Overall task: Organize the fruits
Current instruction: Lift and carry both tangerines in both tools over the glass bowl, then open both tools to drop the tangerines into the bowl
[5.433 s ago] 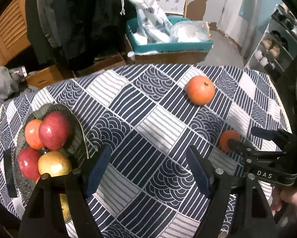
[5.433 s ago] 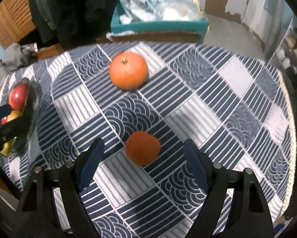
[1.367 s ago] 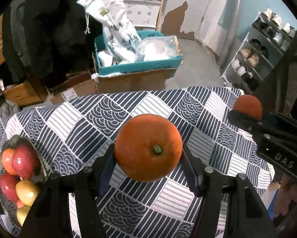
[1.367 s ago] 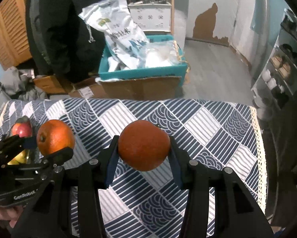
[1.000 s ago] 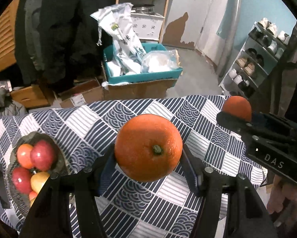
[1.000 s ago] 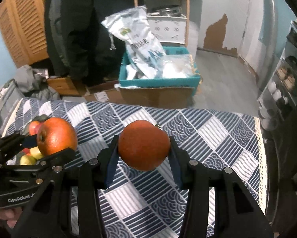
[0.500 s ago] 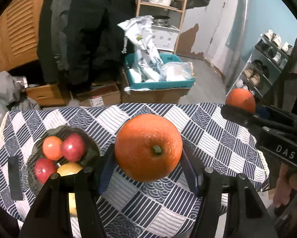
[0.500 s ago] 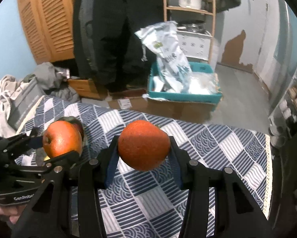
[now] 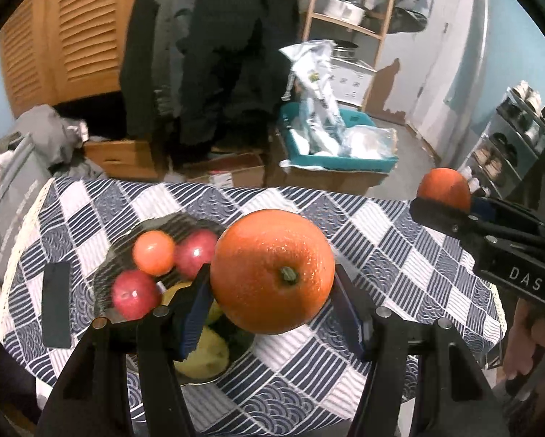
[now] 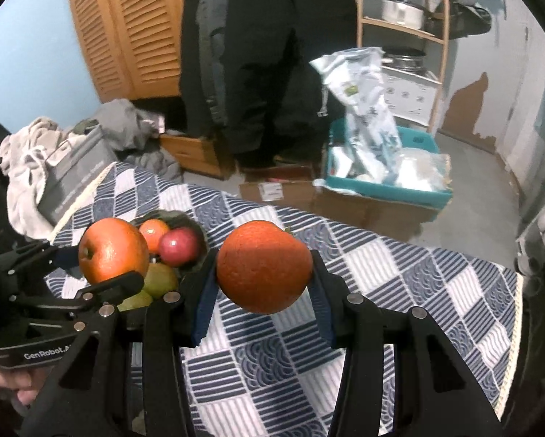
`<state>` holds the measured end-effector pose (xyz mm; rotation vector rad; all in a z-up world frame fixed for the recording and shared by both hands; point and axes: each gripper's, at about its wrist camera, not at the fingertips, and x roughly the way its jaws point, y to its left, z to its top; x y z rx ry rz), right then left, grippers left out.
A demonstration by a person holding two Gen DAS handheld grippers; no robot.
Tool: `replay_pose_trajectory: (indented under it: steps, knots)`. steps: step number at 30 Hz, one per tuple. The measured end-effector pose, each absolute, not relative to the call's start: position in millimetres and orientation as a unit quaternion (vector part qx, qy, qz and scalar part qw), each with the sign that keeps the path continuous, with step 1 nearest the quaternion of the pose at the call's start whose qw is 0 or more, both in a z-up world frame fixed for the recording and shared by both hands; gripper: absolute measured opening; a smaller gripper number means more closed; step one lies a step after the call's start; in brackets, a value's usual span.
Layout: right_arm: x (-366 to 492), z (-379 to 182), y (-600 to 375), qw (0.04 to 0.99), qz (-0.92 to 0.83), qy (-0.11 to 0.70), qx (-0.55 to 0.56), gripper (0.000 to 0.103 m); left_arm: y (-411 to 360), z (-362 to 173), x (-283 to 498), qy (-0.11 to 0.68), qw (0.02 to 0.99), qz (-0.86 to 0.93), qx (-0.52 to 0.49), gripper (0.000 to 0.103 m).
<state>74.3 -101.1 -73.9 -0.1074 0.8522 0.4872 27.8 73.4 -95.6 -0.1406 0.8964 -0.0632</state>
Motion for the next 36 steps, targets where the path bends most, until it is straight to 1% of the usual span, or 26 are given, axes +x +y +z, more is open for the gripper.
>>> replay_pose_trajectory:
  steps: [9,21,36]
  knots:
    - [82,-91,-62,0.863,0.266,0.427,-0.047,0.046,117,-110,21,0.444,0.892,0.007,-0.085,0.064]
    - [91,-118,-3,0.844,0.289,0.445,-0.079,0.046,164,-135,14,0.458,0.881,0.051,-0.106,0.064]
    - [108,-173,29,0.81,0.292,0.5,-0.094,0.046,190,-172,19,0.5,0.853,0.082,-0.123,0.064]
